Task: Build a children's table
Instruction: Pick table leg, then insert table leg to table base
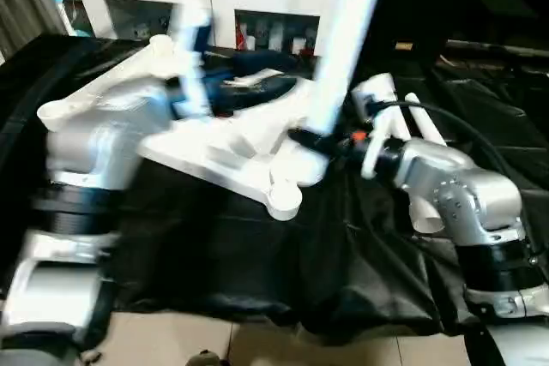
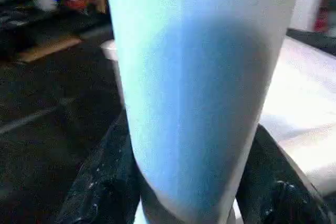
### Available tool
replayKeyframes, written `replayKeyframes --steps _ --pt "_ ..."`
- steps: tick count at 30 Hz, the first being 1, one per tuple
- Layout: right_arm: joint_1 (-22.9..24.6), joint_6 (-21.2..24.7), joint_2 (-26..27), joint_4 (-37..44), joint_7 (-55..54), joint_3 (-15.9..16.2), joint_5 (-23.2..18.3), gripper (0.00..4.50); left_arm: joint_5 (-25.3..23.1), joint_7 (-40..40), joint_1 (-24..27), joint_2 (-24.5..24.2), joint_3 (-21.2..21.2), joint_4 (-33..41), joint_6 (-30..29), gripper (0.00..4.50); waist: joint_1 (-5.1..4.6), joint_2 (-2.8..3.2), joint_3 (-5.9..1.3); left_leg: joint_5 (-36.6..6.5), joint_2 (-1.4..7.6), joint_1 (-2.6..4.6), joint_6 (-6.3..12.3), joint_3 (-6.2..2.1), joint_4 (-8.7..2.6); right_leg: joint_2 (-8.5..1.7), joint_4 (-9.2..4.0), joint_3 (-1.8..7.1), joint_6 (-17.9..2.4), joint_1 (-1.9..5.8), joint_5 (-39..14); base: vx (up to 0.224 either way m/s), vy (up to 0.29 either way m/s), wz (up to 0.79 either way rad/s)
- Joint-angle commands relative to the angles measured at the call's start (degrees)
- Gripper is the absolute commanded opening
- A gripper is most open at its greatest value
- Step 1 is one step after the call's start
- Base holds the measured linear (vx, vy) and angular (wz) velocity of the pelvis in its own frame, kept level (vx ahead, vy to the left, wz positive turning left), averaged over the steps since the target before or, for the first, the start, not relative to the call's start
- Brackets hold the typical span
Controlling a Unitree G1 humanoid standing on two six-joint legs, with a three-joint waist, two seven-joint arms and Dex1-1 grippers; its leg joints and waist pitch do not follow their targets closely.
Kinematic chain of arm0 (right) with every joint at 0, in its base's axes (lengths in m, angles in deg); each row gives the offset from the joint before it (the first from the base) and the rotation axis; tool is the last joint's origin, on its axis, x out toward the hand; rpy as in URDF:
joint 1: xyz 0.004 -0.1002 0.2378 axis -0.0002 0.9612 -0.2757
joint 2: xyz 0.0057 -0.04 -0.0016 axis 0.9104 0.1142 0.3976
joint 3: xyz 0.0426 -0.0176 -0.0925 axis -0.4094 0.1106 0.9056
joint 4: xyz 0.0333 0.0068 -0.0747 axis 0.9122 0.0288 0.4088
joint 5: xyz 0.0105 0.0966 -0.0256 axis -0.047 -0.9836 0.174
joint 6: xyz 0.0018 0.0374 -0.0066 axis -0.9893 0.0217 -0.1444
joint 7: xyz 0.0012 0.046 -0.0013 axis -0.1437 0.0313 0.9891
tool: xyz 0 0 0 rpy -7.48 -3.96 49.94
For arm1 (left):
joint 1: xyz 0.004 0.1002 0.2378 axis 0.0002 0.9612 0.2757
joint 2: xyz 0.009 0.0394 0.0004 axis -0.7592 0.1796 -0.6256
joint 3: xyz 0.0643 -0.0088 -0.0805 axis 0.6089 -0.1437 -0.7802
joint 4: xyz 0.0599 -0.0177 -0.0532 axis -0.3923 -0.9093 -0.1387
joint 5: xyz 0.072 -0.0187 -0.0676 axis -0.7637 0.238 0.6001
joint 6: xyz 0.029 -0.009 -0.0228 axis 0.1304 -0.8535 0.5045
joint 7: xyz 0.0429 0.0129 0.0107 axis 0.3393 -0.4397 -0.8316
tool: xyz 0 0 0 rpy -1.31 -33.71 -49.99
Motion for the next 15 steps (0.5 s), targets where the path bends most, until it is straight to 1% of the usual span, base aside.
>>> replayKeyframes --steps 1,2,3,4,5,6,7,8,9,10,11,12,13,14,15 --pt "-0.4 -2.2 -0.9 -1.3 -2.3 -0.1 2.9 1.88 -5.9 2.0 0.8 -2.3 4.6 -2.0 4.1 3.37 -0.17 1.21 -4.73 -8.5 2.51 1.27 -2.60 -0.99 -4.01 -4.55 -3.54 3.13 -9.8 3.57 -5.3 0.000 0.000 0.00" --pt "0.1 -3.0 -1.1 -1.8 -3.0 0.6 4.2 1.88 -12.1 4.5 1.7 -5.4 11.0 -3.8 8.0 3.37 -0.01 1.02 -4.62 -8.9 2.58 1.27 -2.42 -1.17 -4.15 -4.64 -4.10 3.18 -8.7 3.44 -7.3 0.000 0.000 0.00" --pt "0.2 -3.1 -1.1 -1.8 -3.0 0.7 4.3 1.88 -12.9 5.1 1.8 -5.8 12.0 -4.1 8.7 3.37 -0.11 1.17 -4.61 -9.3 2.72 1.32 -2.74 -1.16 -4.20 -4.63 -3.80 3.23 -8.2 3.44 -7.9 0.000 0.000 0.00" --pt "0.6 -3.5 -1.3 -1.8 -3.0 1.1 4.8 1.88 -16.1 7.1 2.4 -7.2 15.7 -5.2 10.9 3.37 -0.06 1.27 -4.52 -9.8 2.77 1.49 -2.82 -1.16 -4.30 -4.73 -4.08 3.28 -7.8 3.19 -9.0 0.000 0.000 0.00" --pt "1.0 -4.3 -1.3 -1.6 -2.8 1.6 5.1 1.88 -18.0 9.6 2.6 -7.5 18.4 -7.3 13.0 3.37 -0.08 1.37 -4.51 -10.1 2.69 1.48 -2.96 -1.05 -4.32 -4.74 -4.16 3.37 -7.7 3.18 -9.3 0.000 0.000 0.00" --pt "1.4 -4.9 -1.5 -1.4 -2.3 2.0 5.3 1.88 -19.3 11.5 2.3 -6.9 19.7 -10.0 15.8 3.37 -0.09 1.54 -4.63 -10.1 2.75 1.42 -3.20 -1.06 -4.25 -4.87 -3.88 3.40 -8.0 3.31 -8.6 0.000 0.000 0.00" --pt "1.4 -4.9 -1.5 -1.4 -2.3 2.0 5.3 1.88 -19.3 11.5 2.3 -6.9 19.7 -10.0 15.8 3.37 0.04 1.50 -4.71 -10.0 2.79 1.48 -3.29 -1.08 -4.26 -4.88 -3.83 3.33 -8.6 3.30 -7.7 0.000 0.000 0.00" --pt "1.8 -5.8 -1.7 -0.8 -1.2 2.4 5.2 1.88 -21.2 10.9 0.9 -5.7 20.3 -14.2 19.4 3.37 0.02 1.51 -4.70 -10.3 2.74 1.41 -3.14 -1.04 -4.22 -4.76 -3.94 3.25 -9.3 3.24 -6.8 0.000 0.000 0.00" --pt "2.1 -6.1 -1.8 -0.4 -0.5 2.6 5.1 1.88 -22.5 10.9 0.2 -5.2 20.8 -16.4 21.8 3.37 0.04 1.44 -4.75 -10.6 2.79 1.39 -3.29 -1.08 -4.19 -4.93 -3.71 3.26 -9.6 3.41 -6.4 0.000 0.000 0.00" --pt "2.2 -6.3 -1.9 -0.2 -0.2 2.7 5.0 1.88 -23.2 10.9 -0.2 -4.9 21.1 -17.7 23.1 3.37 0.14 1.45 -4.78 -10.8 2.77 1.39 -2.94 -1.07 -4.20 -4.95 -3.92 3.26 -9.7 3.42 -6.3 0.000 0.000 0.00" --pt "2.8 -6.7 -2.1 0.6 0.9 3.0 4.9 1.88 -25.0 11.2 -1.3 -4.3 22.1 -20.5 25.6 3.37 0.10 1.62 -4.85 -10.5 2.88 1.27 -3.06 -1.25 -4.21 -5.11 -3.50 3.23 -10.4 3.60 -5.3 0.000 0.000 0.00" --pt "3.3 -6.8 -2.2 1.2 1.6 3.3 4.8 1.88 -25.8 11.7 -2.0 -3.8 23.0 -22.5 27.0 3.37 0.08 1.45 -4.72 -10.8 2.75 1.30 -2.64 -1.13 -4.22 -4.89 -3.97 3.22 -10.2 3.46 -5.7 0.000 0.000 0.00" --pt "3.5 -6.8 -2.3 1.5 1.9 3.4 4.8 1.88 -26.2 12.0 -2.3 -3.5 23.4 -23.3 27.5 3.37 0.18 1.57 -4.75 -11.3 2.72 1.33 -2.55 -1.14 -4.15 -5.00 -3.93 3.29 -10.1 3.63 -6.0 0.000 0.000 0.00" --pt "4.1 -6.8 -2.4 2.1 2.2 3.6 4.8 1.88 -27.9 11.9 -3.4 -2.7 25.3 -26.3 29.4 3.37 0.19 1.56 -4.76 -10.8 2.80 1.24 -2.37 -1.23 -4.19 -5.05 -3.82 3.27 -10.4 3.66 -5.2 0.000 0.000 0.00" --pt "4.2 -6.8 -2.4 2.2 2.3 3.7 4.8 1.88 -28.4 11.7 -3.6 -2.5 25.7 -27.0 29.8 3.19 0.18 1.48 -4.70 -10.7 2.75 1.22 -2.27 -1.17 -4.15 -5.03 -3.91 3.28 -10.3 3.64 -5.4 0.000 0.000 0.00"
